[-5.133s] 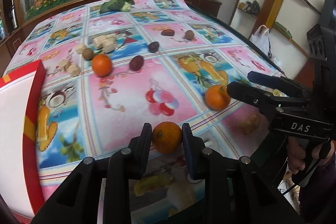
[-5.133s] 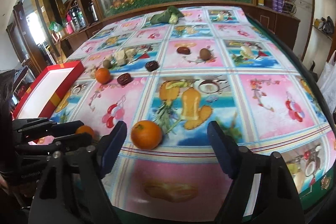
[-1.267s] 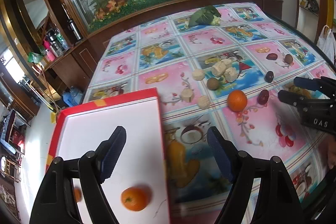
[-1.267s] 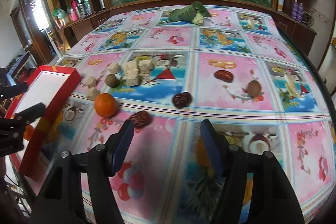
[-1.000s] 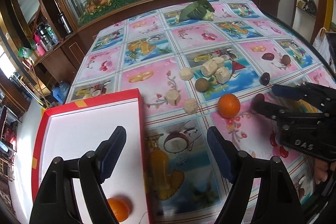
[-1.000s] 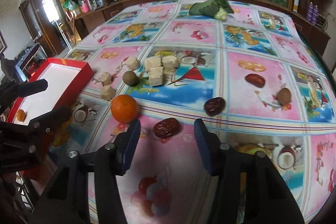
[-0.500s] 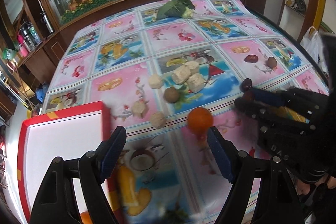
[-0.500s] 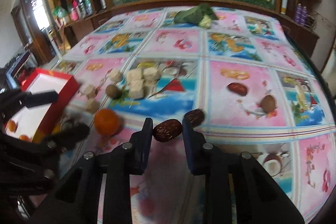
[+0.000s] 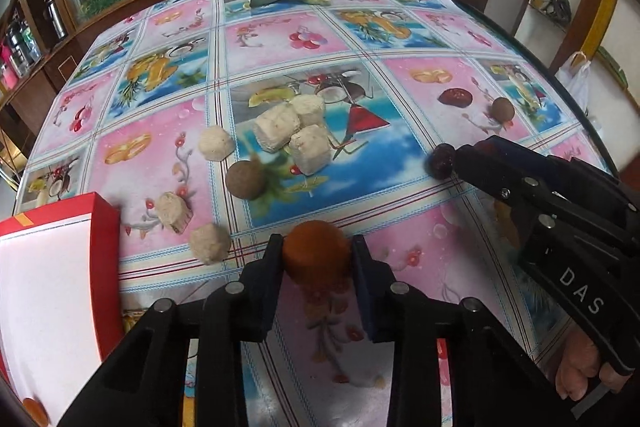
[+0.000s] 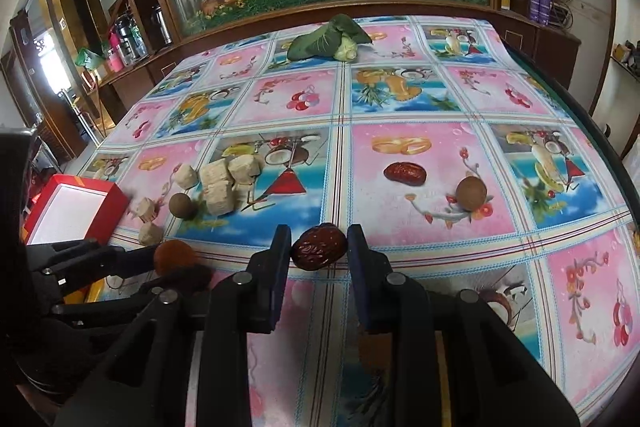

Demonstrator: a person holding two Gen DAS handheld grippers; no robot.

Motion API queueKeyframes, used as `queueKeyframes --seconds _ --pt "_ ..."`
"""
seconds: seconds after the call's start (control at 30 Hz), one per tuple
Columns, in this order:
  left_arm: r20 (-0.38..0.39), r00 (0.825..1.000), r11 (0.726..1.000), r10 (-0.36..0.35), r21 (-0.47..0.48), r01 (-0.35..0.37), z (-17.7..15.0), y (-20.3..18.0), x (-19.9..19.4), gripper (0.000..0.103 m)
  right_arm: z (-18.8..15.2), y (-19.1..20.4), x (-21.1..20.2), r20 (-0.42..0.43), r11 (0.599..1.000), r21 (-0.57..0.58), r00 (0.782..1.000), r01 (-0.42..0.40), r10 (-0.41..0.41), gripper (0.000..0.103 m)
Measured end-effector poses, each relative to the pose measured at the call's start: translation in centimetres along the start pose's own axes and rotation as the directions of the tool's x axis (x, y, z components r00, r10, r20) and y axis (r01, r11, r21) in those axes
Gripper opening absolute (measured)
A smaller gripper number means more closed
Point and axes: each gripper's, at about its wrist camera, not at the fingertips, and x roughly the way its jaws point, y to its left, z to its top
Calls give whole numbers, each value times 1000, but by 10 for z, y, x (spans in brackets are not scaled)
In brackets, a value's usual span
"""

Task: Organize fruits
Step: 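Grasp a red date with the right gripper while the left gripper grasps an orange, then move both held items over the white tray and release them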

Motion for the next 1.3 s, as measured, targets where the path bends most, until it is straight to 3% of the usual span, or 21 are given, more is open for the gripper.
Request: queueKeyframes --seconds 0.2,0.37,0.53,0.63,0.77,0.97,1.13,1.3 --pt "72 997 999 -10 -38 13 -4 16 -30 32 1 -1 0 36 1000 -5 999 15 -15 31" --pt "129 991 997 38 -78 -28 -19 43 -64 32 4 3 0 65 1000 -13 998 6 -5 30" --pt "166 980 987 113 -135 -91 -40 81 -91 32 6 18 0 80 998 12 995 -61 60 31" --pt "180 968 973 173 -185 -139 -51 108 -103 32 8 46 3 83 989 36 987 -142 139 31" --pt "182 954 951 236 -243 -189 -65 141 -113 32 10 104 8 77 968 -19 965 -251 252 31" --pt "151 946 925 286 -300 -232 -85 172 -114 32 11 188 28 -21 912 -102 917 -398 398 31" --pt "122 944 909 308 -331 -254 -92 190 -108 32 9 238 43 -121 873 -183 891 -453 437 31" --pt "86 941 901 327 -329 -283 -92 198 -98 32 0 264 52 -187 867 -239 897 -437 400 31"
